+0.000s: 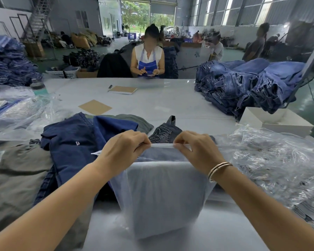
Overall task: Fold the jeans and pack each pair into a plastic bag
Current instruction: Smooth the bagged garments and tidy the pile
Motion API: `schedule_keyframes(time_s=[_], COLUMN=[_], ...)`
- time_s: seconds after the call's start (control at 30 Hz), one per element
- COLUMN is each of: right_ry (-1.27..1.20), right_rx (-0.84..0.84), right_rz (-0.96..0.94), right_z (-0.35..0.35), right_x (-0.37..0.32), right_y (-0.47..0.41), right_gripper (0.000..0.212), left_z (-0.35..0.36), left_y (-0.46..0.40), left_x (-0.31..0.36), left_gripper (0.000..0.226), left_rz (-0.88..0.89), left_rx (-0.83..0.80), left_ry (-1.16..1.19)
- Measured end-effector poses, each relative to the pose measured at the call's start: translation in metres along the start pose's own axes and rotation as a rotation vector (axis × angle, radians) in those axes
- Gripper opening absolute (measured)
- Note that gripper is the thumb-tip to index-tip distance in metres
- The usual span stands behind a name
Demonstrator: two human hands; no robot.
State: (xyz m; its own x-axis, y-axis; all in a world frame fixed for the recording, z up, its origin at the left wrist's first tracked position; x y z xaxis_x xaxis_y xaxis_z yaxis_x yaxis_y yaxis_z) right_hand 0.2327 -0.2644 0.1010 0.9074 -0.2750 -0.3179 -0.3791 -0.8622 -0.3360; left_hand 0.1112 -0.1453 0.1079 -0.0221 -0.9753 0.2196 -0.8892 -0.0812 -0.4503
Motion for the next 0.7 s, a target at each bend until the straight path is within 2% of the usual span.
schedule_keyframes(time_s=[0.17,0.3,0.5,0.7], right_ry=[0.012,0.006,0.049,0.022], right_rx=[0.076,0.041,-0.107,-0.029], right_rz=[-0.04,-0.052,-0.009,-0.015], right_z=[-0.01,-0.003,-0.006,-0.015], right_x=[-0.006,-0.009,0.003,0.004], right_y=[-0.005,-0.006,-0.008,-0.003], right_gripper=[0.011,0.014,0.019,0.014], left_z=[-0.007,0.002,0.02,0.022], left_y=[-0.008,-0.016,-0.032,-0.037], left_x=[0.0,0.009,0.013,0.019], left_gripper=[0.003,0.023,0.009,0.015], left_rz=[-0.022,-0.014,-0.042,-0.032], left_rx=[0.069,0.018,-0.032,-0.002], left_ry=[-0.029,0.052,0.137,0.102])
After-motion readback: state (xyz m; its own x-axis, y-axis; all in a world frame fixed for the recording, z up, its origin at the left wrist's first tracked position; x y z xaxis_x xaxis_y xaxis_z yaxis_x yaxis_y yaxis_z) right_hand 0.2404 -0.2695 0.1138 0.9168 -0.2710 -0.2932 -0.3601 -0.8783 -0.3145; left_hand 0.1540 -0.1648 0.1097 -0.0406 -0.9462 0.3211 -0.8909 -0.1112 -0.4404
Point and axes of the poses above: each hand's wrist, its own y-axis away from the middle knuckle, its own z-axis out of the palm, x = y × z, the point moved 7 cm from there along -y, towards the middle knuckle, and after that the axes turned 9 degrees about -x, right-handed, at the moved point
